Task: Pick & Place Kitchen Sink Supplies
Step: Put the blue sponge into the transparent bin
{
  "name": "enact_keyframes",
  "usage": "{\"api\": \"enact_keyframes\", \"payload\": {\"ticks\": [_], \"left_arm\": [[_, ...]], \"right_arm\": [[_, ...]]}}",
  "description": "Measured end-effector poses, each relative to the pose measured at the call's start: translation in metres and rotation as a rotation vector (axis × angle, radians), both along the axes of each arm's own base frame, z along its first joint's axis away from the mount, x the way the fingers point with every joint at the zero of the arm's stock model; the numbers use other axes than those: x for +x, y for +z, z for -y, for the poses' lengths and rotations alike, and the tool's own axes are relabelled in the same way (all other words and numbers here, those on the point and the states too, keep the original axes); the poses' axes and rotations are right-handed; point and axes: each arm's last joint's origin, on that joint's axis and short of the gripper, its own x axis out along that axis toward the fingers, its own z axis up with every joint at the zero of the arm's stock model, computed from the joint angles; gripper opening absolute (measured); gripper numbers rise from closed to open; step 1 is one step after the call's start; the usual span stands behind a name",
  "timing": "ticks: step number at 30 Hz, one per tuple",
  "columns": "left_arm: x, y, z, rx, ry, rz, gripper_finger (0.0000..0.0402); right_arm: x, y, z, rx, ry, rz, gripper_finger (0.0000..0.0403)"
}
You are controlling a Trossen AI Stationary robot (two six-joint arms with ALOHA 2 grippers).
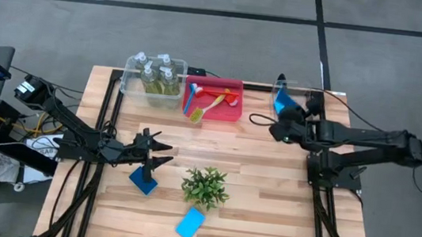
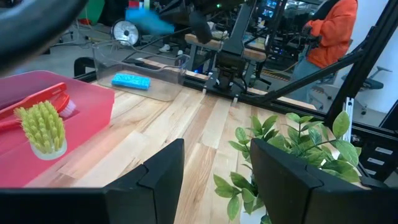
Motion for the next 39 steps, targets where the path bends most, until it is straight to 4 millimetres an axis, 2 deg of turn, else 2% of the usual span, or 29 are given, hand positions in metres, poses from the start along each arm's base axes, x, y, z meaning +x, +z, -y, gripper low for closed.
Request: {"api": "enact_keyframes", "payload": {"ticks": [7,11,18,29,39], "left_arm": [[0.000,0.000,0.001,-0.013,-0.008,0.002,0.0186],[0.000,0.000,0.004,-0.028,-0.110,-0.004,0.0186],[-0.002,-0.003,0.011,-0.037,-0.297,-0.036,0.0186],[-0.016,-0.036,0.015,-0.184,-0.273,-0.370,0.0186],[-0.029,-0.047,0.026,-0.288,-0.439,-0.563,0.0186]], "right_arm": [[-0.001,-0.001,0.009,0.008,-0.053,-0.013,0.0119],[-0.002,0.000,0.008,0.007,-0.049,0.002,0.0138],[0.000,0.001,-0.010,0.000,0.052,0.022,0.0120],[-0.001,-0.002,-0.048,0.050,0.239,0.101,0.0108],[-0.008,-0.003,-0.076,0.115,0.407,0.141,0.0108]]}}
